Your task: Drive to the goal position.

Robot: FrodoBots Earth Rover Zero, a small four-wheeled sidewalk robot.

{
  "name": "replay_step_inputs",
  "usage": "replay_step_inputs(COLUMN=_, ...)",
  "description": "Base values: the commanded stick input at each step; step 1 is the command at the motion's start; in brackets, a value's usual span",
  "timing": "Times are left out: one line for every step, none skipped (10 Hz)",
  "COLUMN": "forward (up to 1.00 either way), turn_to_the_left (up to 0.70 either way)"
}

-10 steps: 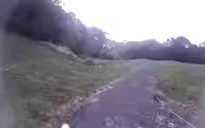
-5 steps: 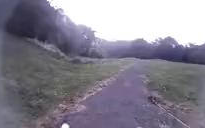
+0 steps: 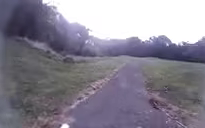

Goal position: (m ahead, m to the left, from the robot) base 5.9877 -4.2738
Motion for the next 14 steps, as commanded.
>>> replay_step_inputs(forward=0.7, turn_to_the_left=-0.34)
replay_step_inputs(forward=0.7, turn_to_the_left=-0.35)
replay_step_inputs(forward=0.7, turn_to_the_left=-0.35)
replay_step_inputs(forward=0.7, turn_to_the_left=-0.35)
replay_step_inputs(forward=0.7, turn_to_the_left=-0.29)
replay_step_inputs(forward=0.7, turn_to_the_left=-0.19)
replay_step_inputs(forward=0.7, turn_to_the_left=-0.07)
replay_step_inputs(forward=0.7, turn_to_the_left=0.0)
replay_step_inputs(forward=0.7, turn_to_the_left=0.0)
replay_step_inputs(forward=0.7, turn_to_the_left=0.0)
replay_step_inputs(forward=0.7, turn_to_the_left=0.0)
replay_step_inputs(forward=0.7, turn_to_the_left=0.0)
replay_step_inputs(forward=0.7, turn_to_the_left=-0.25)
replay_step_inputs(forward=0.7, turn_to_the_left=-0.35)
